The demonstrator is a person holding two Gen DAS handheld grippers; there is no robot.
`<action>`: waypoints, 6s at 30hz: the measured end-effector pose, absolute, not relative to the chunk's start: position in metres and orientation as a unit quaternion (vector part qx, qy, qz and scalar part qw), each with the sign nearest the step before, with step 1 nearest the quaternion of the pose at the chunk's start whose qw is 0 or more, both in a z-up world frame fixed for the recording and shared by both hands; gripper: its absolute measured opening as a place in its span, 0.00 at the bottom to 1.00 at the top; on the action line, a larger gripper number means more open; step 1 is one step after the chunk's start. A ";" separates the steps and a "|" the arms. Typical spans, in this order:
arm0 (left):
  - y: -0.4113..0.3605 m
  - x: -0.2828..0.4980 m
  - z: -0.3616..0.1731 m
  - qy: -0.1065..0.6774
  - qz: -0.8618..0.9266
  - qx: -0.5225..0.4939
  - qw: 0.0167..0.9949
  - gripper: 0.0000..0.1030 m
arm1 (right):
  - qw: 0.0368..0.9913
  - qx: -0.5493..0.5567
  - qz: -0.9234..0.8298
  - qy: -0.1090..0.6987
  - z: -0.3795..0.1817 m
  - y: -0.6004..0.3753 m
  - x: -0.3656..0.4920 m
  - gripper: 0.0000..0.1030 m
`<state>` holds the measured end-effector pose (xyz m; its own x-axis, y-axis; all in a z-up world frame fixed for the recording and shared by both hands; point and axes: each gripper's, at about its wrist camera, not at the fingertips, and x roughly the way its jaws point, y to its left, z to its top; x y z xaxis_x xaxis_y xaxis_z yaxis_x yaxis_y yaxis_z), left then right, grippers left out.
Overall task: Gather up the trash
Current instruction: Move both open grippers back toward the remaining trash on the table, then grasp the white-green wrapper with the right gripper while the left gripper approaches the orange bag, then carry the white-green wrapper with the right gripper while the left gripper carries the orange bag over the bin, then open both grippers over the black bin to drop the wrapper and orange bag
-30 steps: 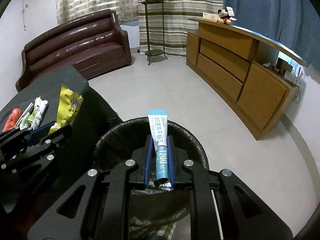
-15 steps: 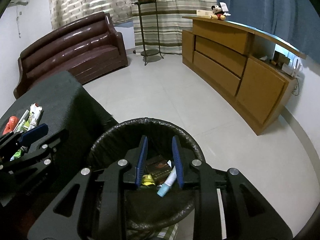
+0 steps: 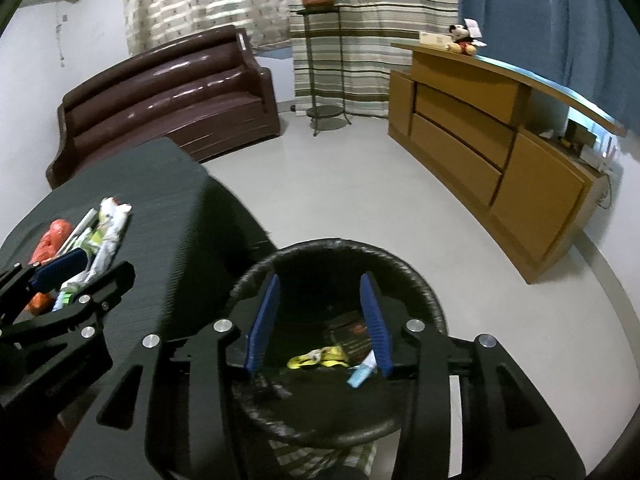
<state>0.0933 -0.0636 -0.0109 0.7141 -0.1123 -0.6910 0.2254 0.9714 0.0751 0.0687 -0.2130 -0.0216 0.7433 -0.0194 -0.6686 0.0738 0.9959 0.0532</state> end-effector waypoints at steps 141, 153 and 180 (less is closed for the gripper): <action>0.046 0.069 0.000 0.370 -0.051 -0.009 0.927 0.51 | 0.934 -0.012 0.031 0.355 0.000 -0.143 0.058 0.28; -0.020 0.080 -0.004 0.373 -0.089 0.025 0.923 0.51 | 0.936 0.005 -0.011 0.351 -0.006 -0.195 0.051 0.28; -0.105 0.102 -0.022 0.376 -0.124 0.078 0.915 0.51 | 0.929 0.040 -0.048 0.365 -0.027 -0.252 0.062 0.28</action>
<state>0.1018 -0.1055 -0.0216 0.6859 -0.1690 -0.7078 0.2859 0.9570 0.0485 0.0619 -0.2522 -0.0266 0.7295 -0.0600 -0.6814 0.1182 0.9922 0.0392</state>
